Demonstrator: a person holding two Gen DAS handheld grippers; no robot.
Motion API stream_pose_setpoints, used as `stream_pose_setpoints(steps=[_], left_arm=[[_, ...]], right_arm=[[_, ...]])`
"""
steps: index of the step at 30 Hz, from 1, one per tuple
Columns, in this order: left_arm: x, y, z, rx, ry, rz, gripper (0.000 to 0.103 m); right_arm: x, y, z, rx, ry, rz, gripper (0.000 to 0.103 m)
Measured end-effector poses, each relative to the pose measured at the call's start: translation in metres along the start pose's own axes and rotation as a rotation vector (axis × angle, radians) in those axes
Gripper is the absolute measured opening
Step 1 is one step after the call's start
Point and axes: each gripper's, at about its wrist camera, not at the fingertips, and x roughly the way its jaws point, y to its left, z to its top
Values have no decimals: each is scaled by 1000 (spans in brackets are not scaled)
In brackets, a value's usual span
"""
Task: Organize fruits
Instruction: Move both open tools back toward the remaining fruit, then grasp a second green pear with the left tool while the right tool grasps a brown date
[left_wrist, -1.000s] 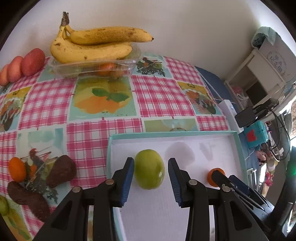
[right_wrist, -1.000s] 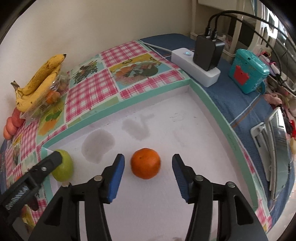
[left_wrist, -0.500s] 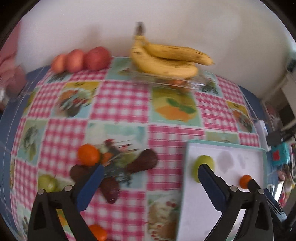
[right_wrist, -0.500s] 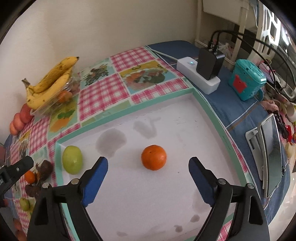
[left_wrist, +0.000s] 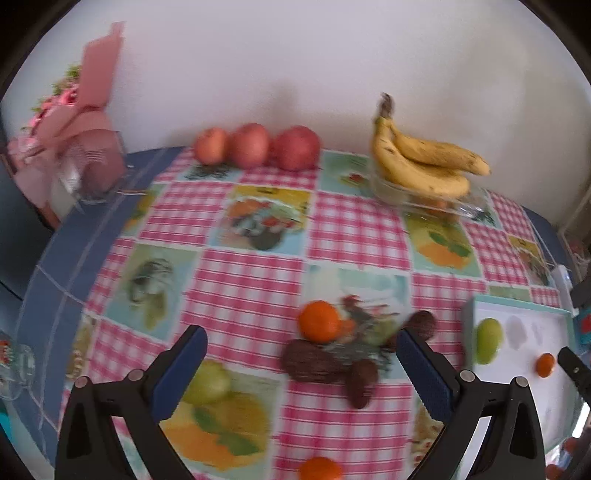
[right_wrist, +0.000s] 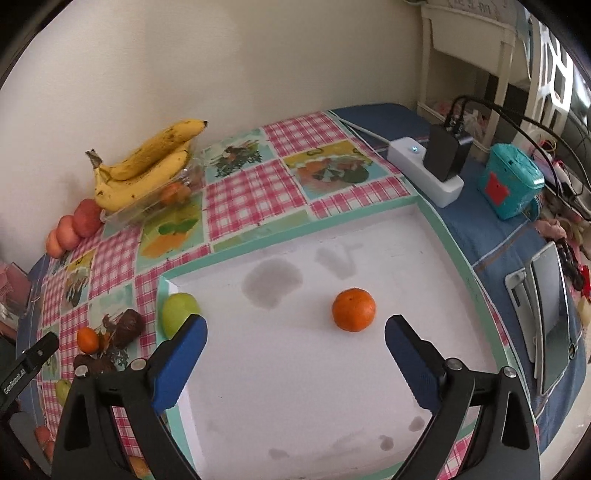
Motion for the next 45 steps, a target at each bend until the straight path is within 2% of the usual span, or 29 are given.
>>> stream_pose_setpoints(steps=[7, 13, 20, 24, 28, 33, 41, 45], left_arm=[[-20, 41, 0, 8, -41, 93, 103], [-36, 80, 0, -78, -42, 42, 103], [-38, 114, 0, -173, -36, 16, 103], [-24, 122, -3, -196, 8, -6, 103], [-9, 123, -7, -210, 54, -27, 103], [20, 123, -16, -258, 147, -112, 102], [51, 124, -25, -302, 234, -142, 100], [61, 125, -29, -318, 263, -154, 98]], right_arm=[[-5, 18, -1, -44, -17, 20, 97], [-11, 33, -4, -56, -44, 44, 97], [-15, 69, -9, -117, -45, 149, 97], [-17, 95, -14, -170, -62, 186, 96], [-15, 118, -20, -221, -55, 220, 77], [-3, 145, -31, -264, -2, 235, 72], [31, 181, -56, -306, 117, 262, 64], [43, 197, -65, -329, 155, 263, 64]])
